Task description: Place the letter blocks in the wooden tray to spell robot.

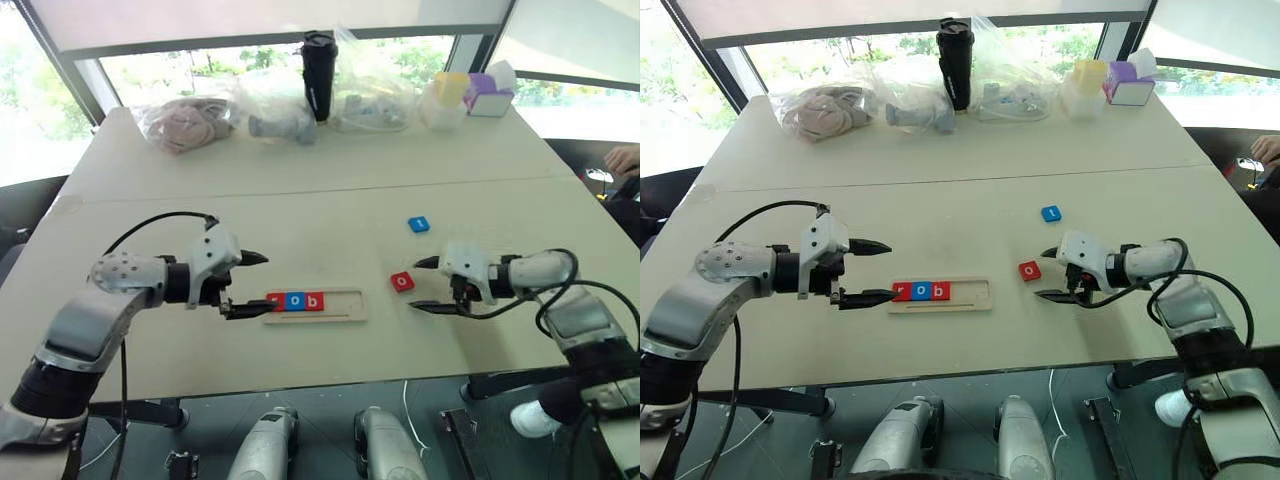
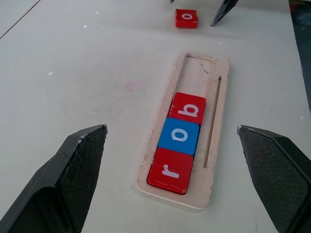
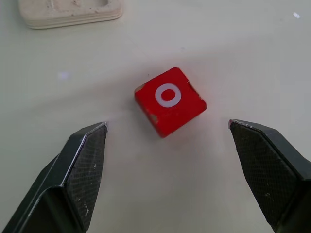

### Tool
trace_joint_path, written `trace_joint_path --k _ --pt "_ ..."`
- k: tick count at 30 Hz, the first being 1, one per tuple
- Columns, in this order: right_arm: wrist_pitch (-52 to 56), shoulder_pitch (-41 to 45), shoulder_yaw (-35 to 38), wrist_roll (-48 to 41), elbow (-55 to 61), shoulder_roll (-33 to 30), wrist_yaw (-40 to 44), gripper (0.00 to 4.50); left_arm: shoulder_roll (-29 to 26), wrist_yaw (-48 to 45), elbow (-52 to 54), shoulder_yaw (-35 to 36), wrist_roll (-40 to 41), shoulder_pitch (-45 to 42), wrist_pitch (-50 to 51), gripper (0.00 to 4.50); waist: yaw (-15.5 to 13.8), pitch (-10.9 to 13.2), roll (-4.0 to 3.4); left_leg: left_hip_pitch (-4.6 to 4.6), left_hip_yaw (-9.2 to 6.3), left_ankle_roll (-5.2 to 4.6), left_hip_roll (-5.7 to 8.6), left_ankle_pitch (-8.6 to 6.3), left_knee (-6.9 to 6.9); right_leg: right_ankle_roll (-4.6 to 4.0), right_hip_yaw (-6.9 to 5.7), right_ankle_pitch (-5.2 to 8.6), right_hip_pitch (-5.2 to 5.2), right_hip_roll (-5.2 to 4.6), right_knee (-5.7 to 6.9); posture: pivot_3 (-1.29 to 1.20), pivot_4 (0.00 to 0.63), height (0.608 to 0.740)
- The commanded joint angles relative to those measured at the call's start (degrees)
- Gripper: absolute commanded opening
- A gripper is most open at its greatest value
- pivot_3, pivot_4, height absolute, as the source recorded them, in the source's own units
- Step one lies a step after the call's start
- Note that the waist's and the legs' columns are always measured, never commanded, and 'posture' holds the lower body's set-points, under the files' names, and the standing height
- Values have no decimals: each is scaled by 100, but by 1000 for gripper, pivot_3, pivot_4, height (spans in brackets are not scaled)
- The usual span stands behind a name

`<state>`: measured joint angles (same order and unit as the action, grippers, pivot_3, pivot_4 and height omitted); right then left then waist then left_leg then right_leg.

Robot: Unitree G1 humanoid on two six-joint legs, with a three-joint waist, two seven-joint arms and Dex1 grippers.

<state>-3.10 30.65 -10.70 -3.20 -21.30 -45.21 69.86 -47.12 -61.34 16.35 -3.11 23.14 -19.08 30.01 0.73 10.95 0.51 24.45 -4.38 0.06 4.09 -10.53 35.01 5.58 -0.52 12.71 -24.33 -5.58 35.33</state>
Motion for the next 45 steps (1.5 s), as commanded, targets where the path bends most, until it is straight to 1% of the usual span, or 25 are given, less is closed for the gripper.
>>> trace_joint_path --k 1,4,8,11,13,14,16,19,21,23,25,27,29,33,37,45 --pt "-481 377 -180 331 -805 204 -15 4130 -72 94 263 217 73 78 55 4500 15 -1 2 0 1 0 0 0 2 0 1 -1 1 0 0 0 150 740" --pt "-641 723 -325 468 -1322 425 53 4130 -48 170 353 238 80 155 95 4500 21 -4 7 -8 1 1 0 0 9 -1 2 -7 10 2 2 0 150 740" --pt "-729 848 -435 576 -1606 512 229 4130 -27 256 437 242 98 199 138 4500 19 -6 11 -19 -3 3 -1 1 12 -6 3 -13 22 4 3 0 150 740" --pt "-577 822 -407 498 -1631 491 459 3401 -46 300 479 301 116 280 145 4500 22 -7 12 -29 -3 4 -1 0 10 -6 4 -13 30 4 3 0 150 740" --pt "-319 783 -327 370 -1565 482 620 2486 -49 318 481 309 114 302 141 4500 15 -7 12 -30 -3 3 -1 1 10 -6 4 -13 30 4 3 0 150 740" --pt "-203 766 -295 320 -1523 482 674 1900 -45 322 482 304 113 300 145 4500 8 -7 12 -30 -3 3 -1 1 10 -6 4 -13 31 4 3 0 150 740" --pt "-33 726 -253 252 -1425 479 741 1150 -35 325 479 296 115 290 146 4500 4 -7 12 -31 -3 3 -1 1 12 -6 4 -14 33 3 3 0 150 740" --pt "453 608 -27 -10 -981 514 664 1155 -24 297 410 256 93 239 108 4500 -2 -7 12 -31 -3 4 -1 0 12 -6 5 -13 33 2 3 0 150 740" --pt "1106 521 174 -305 -403 539 590 1155 -36 271 381 255 88 219 95 4500 -6 -6 11 -28 -4 4 -1 0 8 -6 5 -13 28 1 3 0 150 740" --pt "2100 347 347 -761 846 560 426 1155 -83 215 337 292 97 214 80 4500 -5 -5 8 -10 -4 3 0 1 6 -5 6 -13 4 1 9 0 150 740" --pt "2827 161 377 -1044 1945 596 226 1155 -118 171 313 314 107 212 78 4500 5 -2 4 6 -4 3 -1 1 4 -4 12 -13 -18 -3 18 0 150 740" --pt "3026 -36 78 -782 2720 629 -77 1155 -138 113 322 311 132 206 98 4500 6 -2 4 5 -4 3 -3 1 -1 -1 19 -11 -25 -3 24 0 150 740" --pt "3076 -126 -269 -453 3107 713 -388 1155 -182 19 378 294 162 242 123 4500 -8 -4 7 4 -6 5 -5 -1 -2 -1 16 -10 -23 -1 23 0 150 740" --pt "3351 -146 -707 -400 3437 968 -613 1155 -271 -72 465 287 210 346 151 4500 -15 -3 7 4 -2 18 -2 -8 2 -2 15 -10 -16 -7 12 0 150 740" --pt "3302 -130 -1111 -219 3376 1065 -688 1155 -250 -60 466 278 213 336 164 4500 -21 -3 8 6 -3 18 3 -8 5 -3 14 -11 -11 -10 -1 0 150 740" --pt "3074 58 -1260 -92 2909 1130 -748 1155 -161 54 545 269 236 375 234 4500 -9 -6 14 4 -3 9 0 -3 2 -2 10 -11 -12 -4 3 0 150 740"
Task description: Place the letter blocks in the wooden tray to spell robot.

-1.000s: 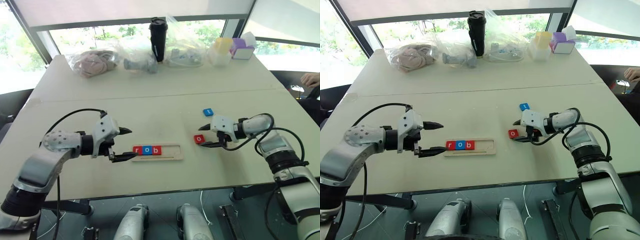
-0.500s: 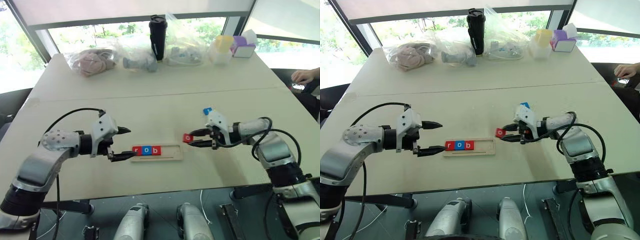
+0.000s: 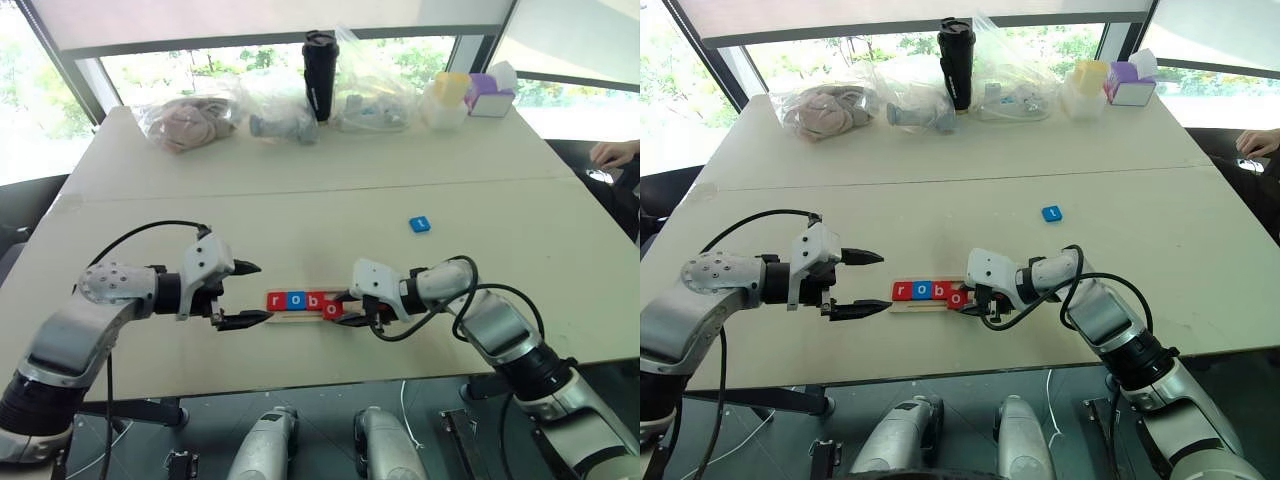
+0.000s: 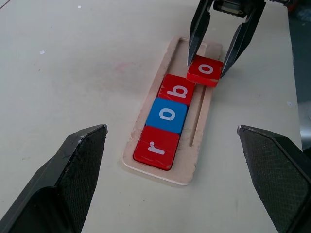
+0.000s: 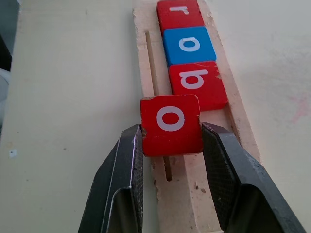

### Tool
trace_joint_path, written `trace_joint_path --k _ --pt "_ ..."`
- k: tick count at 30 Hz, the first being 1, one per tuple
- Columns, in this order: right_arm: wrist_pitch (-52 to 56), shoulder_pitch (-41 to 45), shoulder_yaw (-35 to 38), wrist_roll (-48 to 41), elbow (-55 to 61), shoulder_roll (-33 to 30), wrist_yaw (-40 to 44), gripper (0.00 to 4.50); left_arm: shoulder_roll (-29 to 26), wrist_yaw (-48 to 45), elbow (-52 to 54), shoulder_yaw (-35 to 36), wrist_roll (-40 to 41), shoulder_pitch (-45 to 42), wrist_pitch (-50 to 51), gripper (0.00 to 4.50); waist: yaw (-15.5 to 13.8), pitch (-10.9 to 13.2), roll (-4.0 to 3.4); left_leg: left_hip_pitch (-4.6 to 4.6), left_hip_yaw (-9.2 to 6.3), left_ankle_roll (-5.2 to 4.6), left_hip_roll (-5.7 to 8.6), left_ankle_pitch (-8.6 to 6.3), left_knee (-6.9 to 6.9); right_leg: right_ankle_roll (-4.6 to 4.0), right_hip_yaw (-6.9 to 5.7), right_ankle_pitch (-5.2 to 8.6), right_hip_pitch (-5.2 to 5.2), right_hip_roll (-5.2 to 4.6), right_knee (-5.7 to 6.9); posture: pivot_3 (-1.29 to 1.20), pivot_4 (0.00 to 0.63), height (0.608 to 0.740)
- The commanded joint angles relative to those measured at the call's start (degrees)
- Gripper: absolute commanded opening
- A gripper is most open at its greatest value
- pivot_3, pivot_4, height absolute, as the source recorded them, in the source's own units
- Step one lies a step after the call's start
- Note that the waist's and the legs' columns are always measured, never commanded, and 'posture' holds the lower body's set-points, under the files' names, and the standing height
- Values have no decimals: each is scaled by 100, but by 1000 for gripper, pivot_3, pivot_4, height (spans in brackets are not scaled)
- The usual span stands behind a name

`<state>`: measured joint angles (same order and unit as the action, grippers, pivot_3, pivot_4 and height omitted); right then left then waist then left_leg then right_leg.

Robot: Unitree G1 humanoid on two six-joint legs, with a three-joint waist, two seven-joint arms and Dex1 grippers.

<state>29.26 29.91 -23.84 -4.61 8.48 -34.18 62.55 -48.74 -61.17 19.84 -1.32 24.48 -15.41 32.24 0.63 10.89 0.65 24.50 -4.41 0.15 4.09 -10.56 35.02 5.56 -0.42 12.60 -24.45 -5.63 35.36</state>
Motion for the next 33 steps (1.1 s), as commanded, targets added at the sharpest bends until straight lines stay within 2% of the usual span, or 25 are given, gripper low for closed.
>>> trace_joint_path --k 1,23,33 --pt "-185 151 50 54 -106 30 -21 1155 6 45 196 91 101 10 12 4500 1 0 0 0 0 0 0 0 0 0 0 0 0 0 0 0 150 740" --pt "-720 435 -4 291 -757 106 7 1155 108 178 203 51 66 30 -25 4500 2 0 0 -1 1 -4 1 2 2 1 -1 -1 0 8 4 0 150 740" --pt "-851 425 -25 325 -660 173 162 1155 131 203 179 57 31 27 -39 4500 2 0 0 -2 1 -4 1 2 2 1 -1 -1 0 9 7 0 150 740"
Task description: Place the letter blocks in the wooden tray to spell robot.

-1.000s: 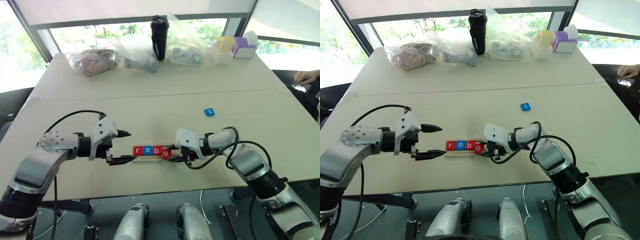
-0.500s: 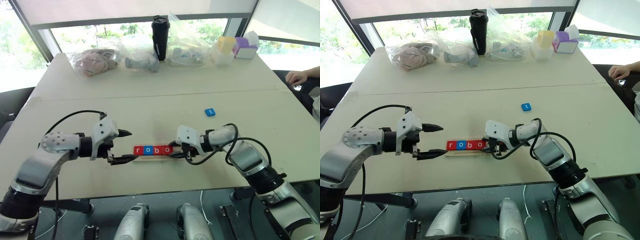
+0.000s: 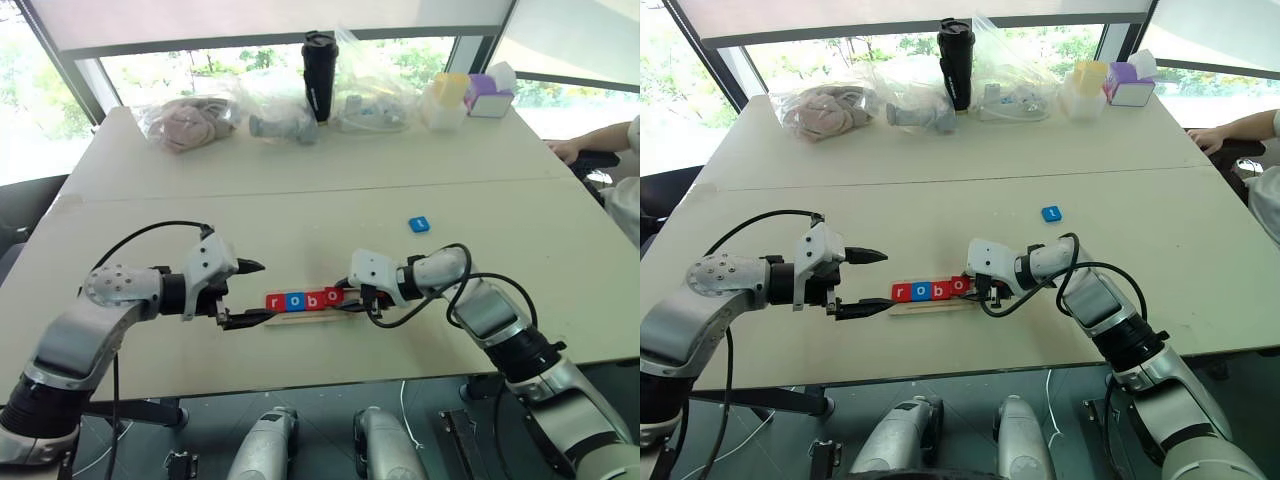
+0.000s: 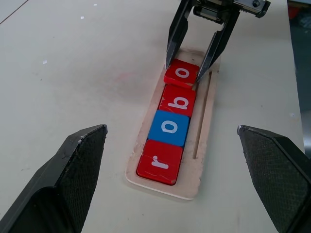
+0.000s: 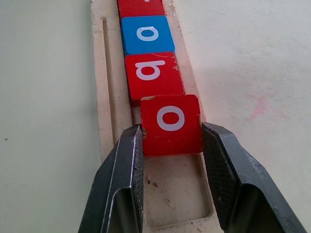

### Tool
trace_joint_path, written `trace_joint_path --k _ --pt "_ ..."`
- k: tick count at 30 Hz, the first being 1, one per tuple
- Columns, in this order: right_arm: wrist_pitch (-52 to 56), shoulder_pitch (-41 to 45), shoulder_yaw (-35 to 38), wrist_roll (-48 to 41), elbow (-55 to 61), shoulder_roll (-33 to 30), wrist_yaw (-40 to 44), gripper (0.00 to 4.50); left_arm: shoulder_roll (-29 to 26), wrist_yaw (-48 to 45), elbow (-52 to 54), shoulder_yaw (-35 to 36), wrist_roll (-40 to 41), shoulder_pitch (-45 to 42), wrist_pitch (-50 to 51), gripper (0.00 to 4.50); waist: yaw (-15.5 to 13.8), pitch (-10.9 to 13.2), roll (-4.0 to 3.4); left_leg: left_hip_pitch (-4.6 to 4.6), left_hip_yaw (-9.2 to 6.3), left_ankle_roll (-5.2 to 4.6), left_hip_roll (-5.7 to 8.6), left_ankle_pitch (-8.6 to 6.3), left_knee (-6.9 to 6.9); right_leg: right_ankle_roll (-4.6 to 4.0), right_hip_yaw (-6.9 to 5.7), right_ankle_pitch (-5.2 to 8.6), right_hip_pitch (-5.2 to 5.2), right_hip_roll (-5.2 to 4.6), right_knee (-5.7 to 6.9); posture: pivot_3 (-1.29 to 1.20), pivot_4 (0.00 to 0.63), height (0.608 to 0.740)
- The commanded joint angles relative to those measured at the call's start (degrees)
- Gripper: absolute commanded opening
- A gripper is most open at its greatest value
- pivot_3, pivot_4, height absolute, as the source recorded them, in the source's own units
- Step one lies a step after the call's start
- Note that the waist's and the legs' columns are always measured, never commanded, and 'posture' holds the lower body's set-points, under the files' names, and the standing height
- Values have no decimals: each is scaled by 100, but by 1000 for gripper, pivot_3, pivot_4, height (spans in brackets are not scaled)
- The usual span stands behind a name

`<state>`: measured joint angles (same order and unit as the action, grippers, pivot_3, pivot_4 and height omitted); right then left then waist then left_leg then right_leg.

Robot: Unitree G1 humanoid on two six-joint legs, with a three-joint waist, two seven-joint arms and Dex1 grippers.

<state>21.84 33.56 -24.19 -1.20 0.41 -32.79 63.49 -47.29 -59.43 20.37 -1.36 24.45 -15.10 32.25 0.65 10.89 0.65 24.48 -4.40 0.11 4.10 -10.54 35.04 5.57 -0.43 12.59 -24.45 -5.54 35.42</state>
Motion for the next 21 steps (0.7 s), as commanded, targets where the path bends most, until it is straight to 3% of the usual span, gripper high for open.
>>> trace_joint_path --k 1,2,8,21 --pt "-111 61 13 -20 158 34 79 1155 -10 31 116 57 29 -7 -47 4500 0 0 0 0 0 0 0 0 0 0 0 0 0 0 0 0 150 740" --pt "-115 66 18 -22 155 36 87 1155 -4 32 105 50 24 -16 -51 4500 0 0 0 0 0 0 0 0 0 0 0 0 0 0 0 0 150 740" --pt "-284 116 106 -6 120 52 54 4254 21 37 68 27 -4 -52 -76 4500 0 0 0 0 0 0 0 0 1 0 0 0 0 0 0 0 150 740" --pt "-243 716 1093 -653 -139 233 -174 4386 52 66 16 -19 -50 -91 -117 4500 -4 0 0 -1 0 0 0 0 2 1 0 0 0 1 5 0 150 740"
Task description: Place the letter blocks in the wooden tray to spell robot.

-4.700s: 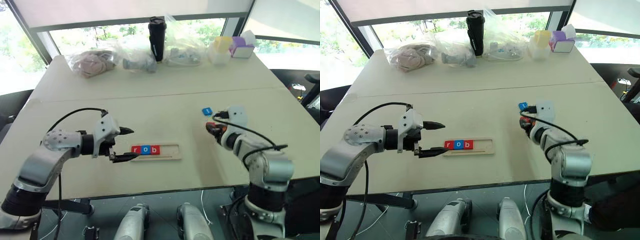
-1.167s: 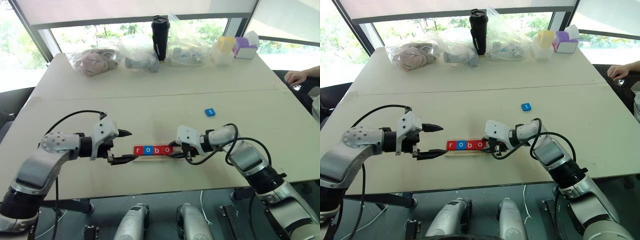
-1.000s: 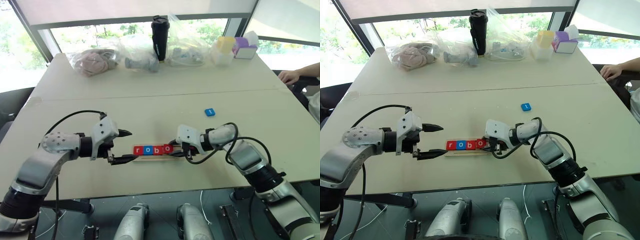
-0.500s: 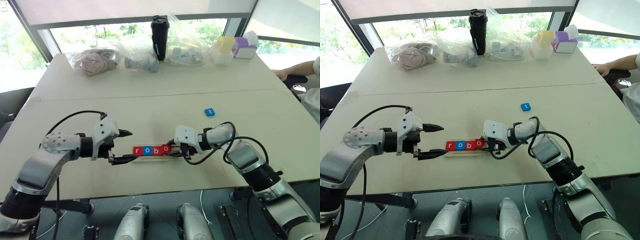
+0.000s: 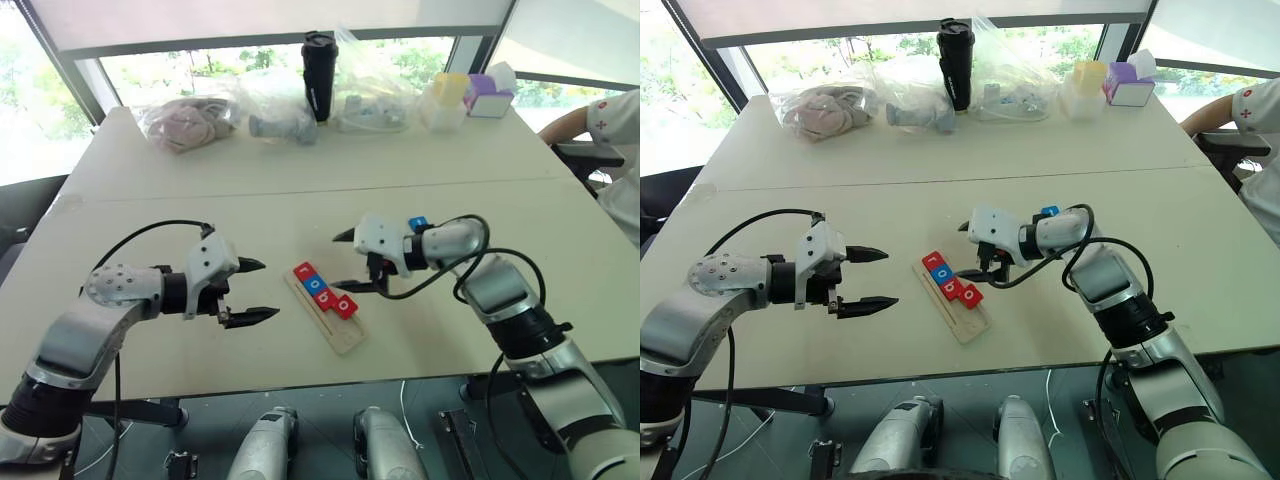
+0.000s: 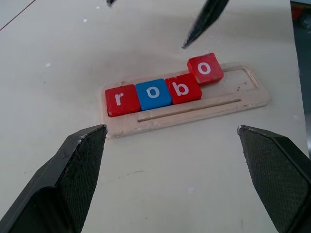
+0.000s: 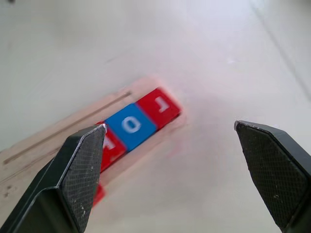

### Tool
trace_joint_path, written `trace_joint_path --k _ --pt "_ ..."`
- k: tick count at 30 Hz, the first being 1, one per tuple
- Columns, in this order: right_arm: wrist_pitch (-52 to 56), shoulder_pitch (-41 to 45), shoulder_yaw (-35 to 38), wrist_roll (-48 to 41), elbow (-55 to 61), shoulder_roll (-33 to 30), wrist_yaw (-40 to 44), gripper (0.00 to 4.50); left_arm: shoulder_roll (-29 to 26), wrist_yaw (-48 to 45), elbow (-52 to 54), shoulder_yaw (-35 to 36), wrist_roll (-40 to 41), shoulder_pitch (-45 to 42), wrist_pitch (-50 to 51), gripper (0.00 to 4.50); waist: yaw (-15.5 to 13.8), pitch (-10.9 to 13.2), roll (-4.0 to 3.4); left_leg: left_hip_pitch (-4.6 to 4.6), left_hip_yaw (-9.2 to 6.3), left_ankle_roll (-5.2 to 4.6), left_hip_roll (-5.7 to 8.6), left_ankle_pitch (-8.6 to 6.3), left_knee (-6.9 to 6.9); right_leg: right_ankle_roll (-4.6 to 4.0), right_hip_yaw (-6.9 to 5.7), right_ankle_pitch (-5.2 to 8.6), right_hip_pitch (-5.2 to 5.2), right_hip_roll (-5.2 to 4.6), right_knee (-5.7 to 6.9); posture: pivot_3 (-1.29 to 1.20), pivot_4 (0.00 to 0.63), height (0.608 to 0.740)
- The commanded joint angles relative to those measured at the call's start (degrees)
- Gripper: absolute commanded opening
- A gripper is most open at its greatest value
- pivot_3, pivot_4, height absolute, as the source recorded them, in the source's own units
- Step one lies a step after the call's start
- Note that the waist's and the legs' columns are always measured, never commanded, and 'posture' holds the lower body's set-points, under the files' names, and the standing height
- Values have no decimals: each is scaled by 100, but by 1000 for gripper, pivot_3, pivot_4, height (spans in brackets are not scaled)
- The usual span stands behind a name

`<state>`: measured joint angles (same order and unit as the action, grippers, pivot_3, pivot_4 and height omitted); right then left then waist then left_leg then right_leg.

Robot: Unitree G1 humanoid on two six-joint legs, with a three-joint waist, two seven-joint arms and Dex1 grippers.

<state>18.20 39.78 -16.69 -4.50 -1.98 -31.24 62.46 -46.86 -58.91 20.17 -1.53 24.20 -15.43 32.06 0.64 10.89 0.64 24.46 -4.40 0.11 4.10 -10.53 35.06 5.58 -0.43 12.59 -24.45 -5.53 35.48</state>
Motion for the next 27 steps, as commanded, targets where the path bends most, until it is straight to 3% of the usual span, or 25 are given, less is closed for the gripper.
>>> trace_joint_path --k 1,11,27 --pt "249 68 461 -410 165 80 -133 4386 10 14 46 -6 -24 -52 -96 4500 -3 0 0 1 0 0 0 0 0 0 0 0 0 0 0 0 150 740" --pt "235 -1242 382 290 717 -589 -839 4386 24 -2 89 -6 42 -47 -44 4500 -12 0 0 1 4 0 3 0 1 -1 2 1 1 -4 -2 0 150 740" --pt "558 -1577 233 194 1201 -271 -954 4386 17 -120 -90 -116 9 -225 -113 4500 -8 0 0 -2 5 -1 1 0 5 -2 5 0 1 -3 4 0 150 740"
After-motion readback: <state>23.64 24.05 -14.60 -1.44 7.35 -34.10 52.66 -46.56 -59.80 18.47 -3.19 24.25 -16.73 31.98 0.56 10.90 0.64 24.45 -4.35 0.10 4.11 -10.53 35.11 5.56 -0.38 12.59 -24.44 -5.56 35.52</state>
